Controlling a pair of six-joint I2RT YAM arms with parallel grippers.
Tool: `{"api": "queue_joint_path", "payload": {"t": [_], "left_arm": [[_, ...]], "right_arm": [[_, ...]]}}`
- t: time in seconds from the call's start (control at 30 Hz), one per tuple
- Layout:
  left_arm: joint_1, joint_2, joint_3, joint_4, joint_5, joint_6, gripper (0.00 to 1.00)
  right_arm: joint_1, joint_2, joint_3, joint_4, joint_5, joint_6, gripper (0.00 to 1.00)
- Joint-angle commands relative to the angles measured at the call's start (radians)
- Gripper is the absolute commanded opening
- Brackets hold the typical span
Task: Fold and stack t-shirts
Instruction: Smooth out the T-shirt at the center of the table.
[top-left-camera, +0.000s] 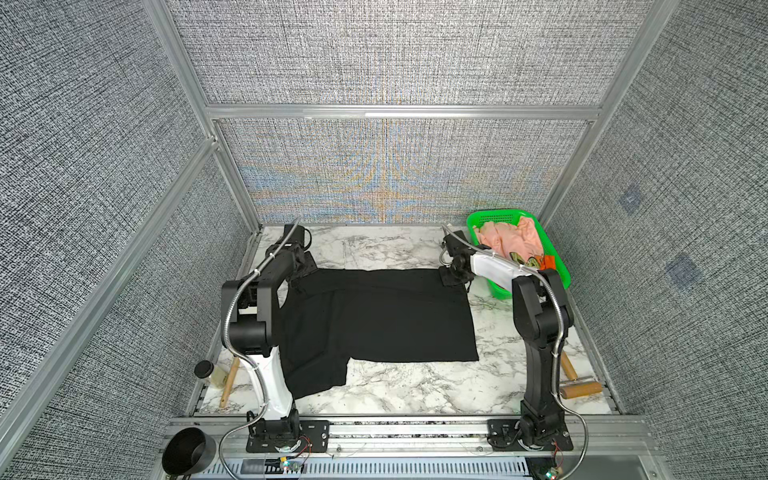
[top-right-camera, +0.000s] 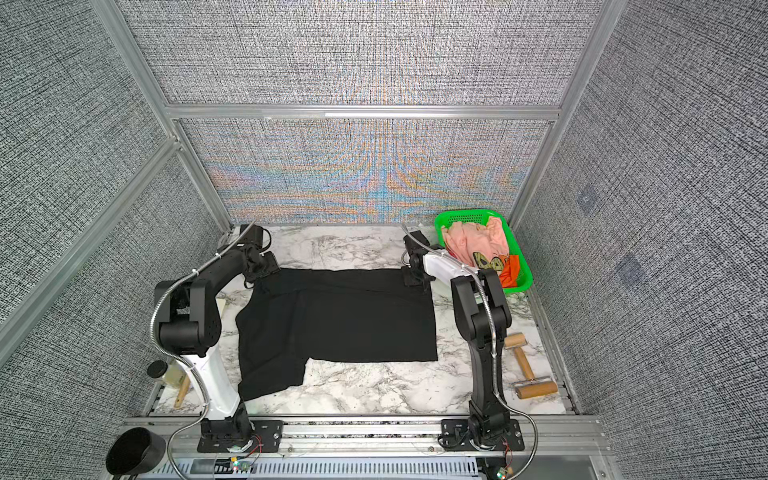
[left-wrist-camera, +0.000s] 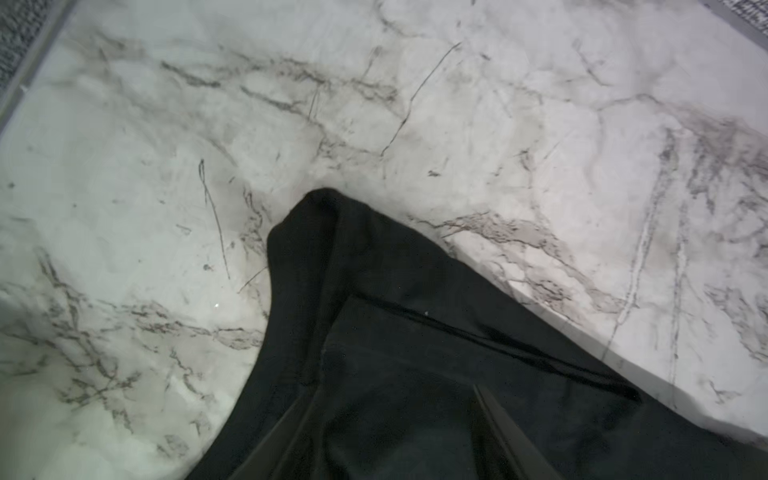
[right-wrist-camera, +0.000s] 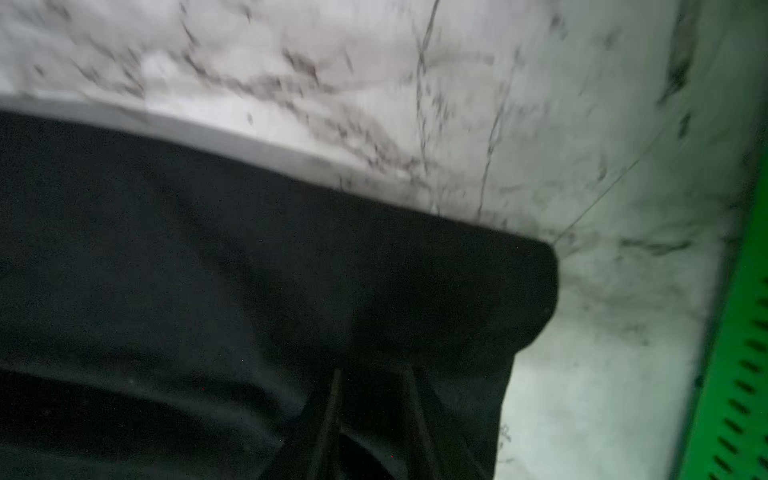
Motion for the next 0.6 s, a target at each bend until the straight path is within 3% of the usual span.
{"api": "queue_joint_path", "payload": {"t": [0.0, 0.57], "left_arm": [[-0.001, 0.009, -0.001, -0.016, 0.067, -0.01, 0.59], [-0.041, 0.116, 0.1, -0.06, 0.08, 0.138, 0.56]], "right_arm": [[-0.001, -0.034, -0.043, -0.039, -0.002, 0.024, 0.32], [0.0, -0.035, -0.137, -0.039, 0.06, -0.025, 0.33]]}}
